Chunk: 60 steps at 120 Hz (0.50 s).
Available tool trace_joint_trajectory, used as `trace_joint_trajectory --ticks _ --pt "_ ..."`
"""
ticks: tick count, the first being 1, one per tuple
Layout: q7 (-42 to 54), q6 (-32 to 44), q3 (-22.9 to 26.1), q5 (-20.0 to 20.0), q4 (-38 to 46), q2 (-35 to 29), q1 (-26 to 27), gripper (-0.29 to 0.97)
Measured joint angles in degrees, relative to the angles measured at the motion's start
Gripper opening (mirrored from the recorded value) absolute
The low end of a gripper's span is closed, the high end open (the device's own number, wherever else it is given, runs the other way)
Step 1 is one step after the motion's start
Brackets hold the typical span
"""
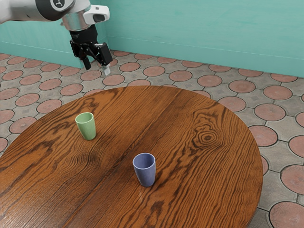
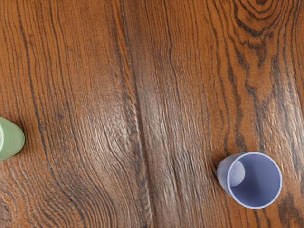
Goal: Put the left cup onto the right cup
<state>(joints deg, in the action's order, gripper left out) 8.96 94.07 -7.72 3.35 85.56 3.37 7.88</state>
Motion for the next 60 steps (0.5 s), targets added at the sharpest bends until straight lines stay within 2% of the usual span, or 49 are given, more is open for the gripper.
trace_joint_trajectory --ticks 40,60 --pt "1.3 0.0 -0.1 0.0 1.5 0.2 0.1 0.68" --pt "1.7 0.1 -3.6 0.2 6.6 -0.1 1.2 0.68"
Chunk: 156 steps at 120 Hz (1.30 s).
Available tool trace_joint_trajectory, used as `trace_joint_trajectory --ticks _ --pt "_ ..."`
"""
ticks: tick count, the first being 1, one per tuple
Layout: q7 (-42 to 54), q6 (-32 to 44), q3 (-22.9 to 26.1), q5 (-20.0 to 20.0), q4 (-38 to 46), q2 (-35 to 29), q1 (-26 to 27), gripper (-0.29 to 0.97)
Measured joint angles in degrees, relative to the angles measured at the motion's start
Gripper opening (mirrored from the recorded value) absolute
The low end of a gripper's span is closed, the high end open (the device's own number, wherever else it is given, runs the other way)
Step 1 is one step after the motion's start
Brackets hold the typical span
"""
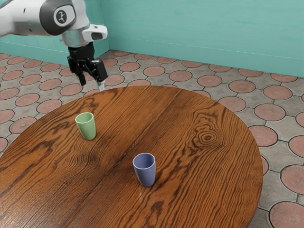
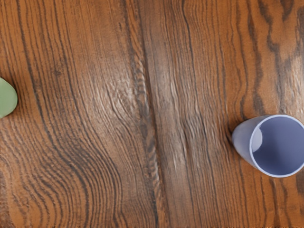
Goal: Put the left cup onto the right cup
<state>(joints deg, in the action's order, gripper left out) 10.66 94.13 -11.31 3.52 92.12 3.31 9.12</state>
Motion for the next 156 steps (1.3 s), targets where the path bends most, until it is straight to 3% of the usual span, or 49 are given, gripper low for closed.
trace_joint_trajectory --ticks 41,102,156 --pt "2.3 2.3 -4.5 -3.0 1.1 5.7 -4.6 0.68" --pt "6.1 19.0 -4.4 1.8 1.3 17.8 -7.6 0.68" --pt "10.6 27.9 -4.1 6.6 -0.4 27.3 -9.8 0.68"
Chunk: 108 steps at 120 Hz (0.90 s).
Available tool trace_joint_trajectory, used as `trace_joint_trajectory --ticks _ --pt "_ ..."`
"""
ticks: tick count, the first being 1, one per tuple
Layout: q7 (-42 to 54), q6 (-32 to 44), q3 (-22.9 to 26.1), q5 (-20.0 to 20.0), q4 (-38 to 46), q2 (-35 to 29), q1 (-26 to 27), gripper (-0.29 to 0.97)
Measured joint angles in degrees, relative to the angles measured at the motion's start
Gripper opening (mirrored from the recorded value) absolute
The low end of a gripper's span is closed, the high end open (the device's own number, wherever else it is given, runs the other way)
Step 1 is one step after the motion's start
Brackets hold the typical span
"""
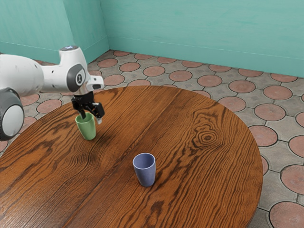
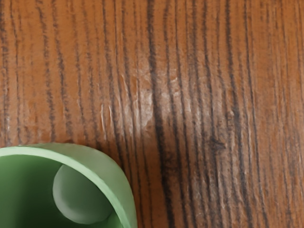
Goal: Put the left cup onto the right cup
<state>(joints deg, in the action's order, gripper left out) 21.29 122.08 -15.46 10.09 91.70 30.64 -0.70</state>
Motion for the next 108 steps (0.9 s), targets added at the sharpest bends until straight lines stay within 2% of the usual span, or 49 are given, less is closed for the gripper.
trace_joint_trajectory --ticks 6,25,44,59,71,87,108 --pt "0.5 0.6 0.0 0.4 0.0 0.7 -0.1 0.66" --pt "1.7 1.7 0.0 1.1 0.0 1.7 -0.2 0.47" --pt "2.7 2.3 -0.1 1.3 0.2 2.1 -0.2 0.36" --pt "3.3 2.5 -0.2 1.4 0.4 2.1 -0.2 0.15" --pt "3.7 2.5 -0.3 1.4 0.4 2.0 -0.4 0.04" --pt "4.0 2.4 -0.4 1.5 0.6 1.8 -0.6 -0.04" --pt "4.1 2.0 -0.4 1.4 0.8 1.3 -0.7 -0.08"
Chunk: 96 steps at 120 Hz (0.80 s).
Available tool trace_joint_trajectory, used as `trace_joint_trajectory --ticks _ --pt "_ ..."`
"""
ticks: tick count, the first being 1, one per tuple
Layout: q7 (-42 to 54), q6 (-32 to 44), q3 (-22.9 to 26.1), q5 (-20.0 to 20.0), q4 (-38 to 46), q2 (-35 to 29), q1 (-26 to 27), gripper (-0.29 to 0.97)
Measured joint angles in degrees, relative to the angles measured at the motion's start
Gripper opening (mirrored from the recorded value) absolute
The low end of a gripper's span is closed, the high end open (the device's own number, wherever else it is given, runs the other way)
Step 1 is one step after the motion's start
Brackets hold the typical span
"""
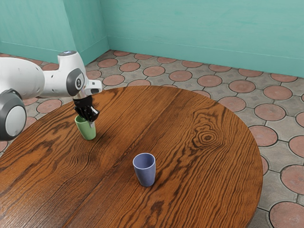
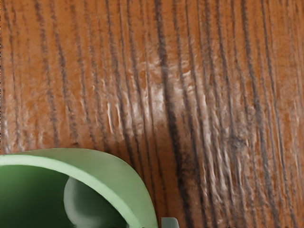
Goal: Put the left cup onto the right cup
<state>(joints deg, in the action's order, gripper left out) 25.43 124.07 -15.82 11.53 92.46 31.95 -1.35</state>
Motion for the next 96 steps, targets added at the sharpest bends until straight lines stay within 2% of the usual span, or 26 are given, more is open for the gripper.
trace_joint_trajectory --ticks 18,35,59,78,96 --pt "-0.3 -1.4 -0.1 -0.2 1.3 -3.3 0.0 -0.08" --pt "-0.8 -4.0 0.0 -0.9 6.3 -12.5 0.4 -0.08" --pt "-3.6 -9.1 0.8 -8.1 14.9 -26.8 6.7 -0.08" --pt "-5.9 -10.8 5.2 -12.5 19.1 -32.9 8.6 -0.08" --pt "-7.7 -10.1 9.4 -14.3 25.1 -38.9 10.4 -0.08"
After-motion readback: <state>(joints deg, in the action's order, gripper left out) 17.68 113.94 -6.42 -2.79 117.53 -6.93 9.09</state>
